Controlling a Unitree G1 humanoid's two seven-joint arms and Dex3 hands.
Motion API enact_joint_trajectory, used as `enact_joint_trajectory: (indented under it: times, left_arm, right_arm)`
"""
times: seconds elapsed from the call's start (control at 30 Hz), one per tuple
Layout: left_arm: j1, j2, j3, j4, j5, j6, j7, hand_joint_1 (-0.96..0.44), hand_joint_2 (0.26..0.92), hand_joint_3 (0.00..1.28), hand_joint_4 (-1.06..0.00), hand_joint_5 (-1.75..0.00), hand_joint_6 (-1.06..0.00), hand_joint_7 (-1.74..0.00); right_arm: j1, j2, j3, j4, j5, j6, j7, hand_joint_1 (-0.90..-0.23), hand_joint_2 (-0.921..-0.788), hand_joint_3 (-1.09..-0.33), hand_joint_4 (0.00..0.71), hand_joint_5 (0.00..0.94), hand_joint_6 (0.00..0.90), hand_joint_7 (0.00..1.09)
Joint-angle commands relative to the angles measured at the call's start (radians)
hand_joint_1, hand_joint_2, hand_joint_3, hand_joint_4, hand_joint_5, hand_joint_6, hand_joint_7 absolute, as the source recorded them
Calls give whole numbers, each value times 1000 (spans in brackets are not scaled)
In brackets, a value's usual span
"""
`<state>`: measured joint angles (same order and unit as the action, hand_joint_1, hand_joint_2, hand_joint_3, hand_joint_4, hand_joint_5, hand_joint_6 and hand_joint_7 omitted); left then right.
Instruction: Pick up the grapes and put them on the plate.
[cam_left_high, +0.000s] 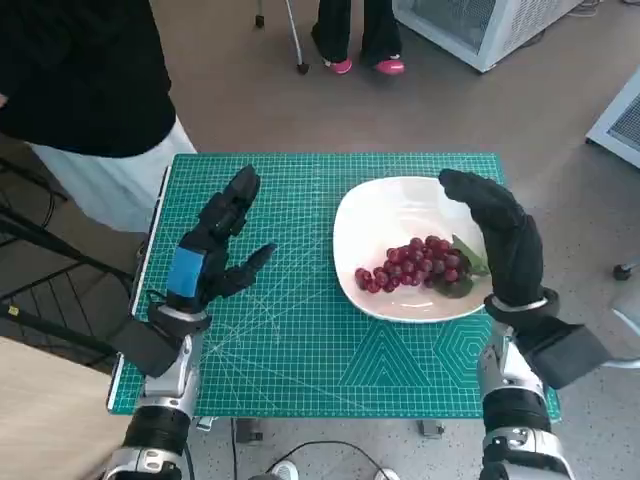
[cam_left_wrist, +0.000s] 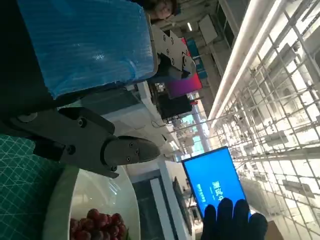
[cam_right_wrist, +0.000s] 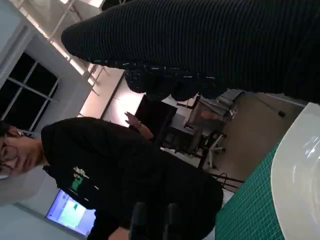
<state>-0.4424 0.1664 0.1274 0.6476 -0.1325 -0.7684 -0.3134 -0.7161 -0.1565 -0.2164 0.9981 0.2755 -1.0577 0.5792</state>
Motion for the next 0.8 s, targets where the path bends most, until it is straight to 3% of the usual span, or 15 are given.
enact_joint_trajectory:
  times: [0.03, 0.8]
  left_arm:
    - [15, -2, -3, -5, 4, -19, 3, -199, 921, 271, -287, -7, -355, -25]
    - [32, -7, -3, -17, -3, -22, -3, -275, 921, 271, -292, -4, -350, -21]
  right_arm:
    - [8, -6, 1, 8, 0, 6, 13, -497, -921, -542, 237, 0, 244, 3]
    - [4, -7, 4, 8, -1, 14, 16, -498, -921, -550, 234, 1, 242, 1]
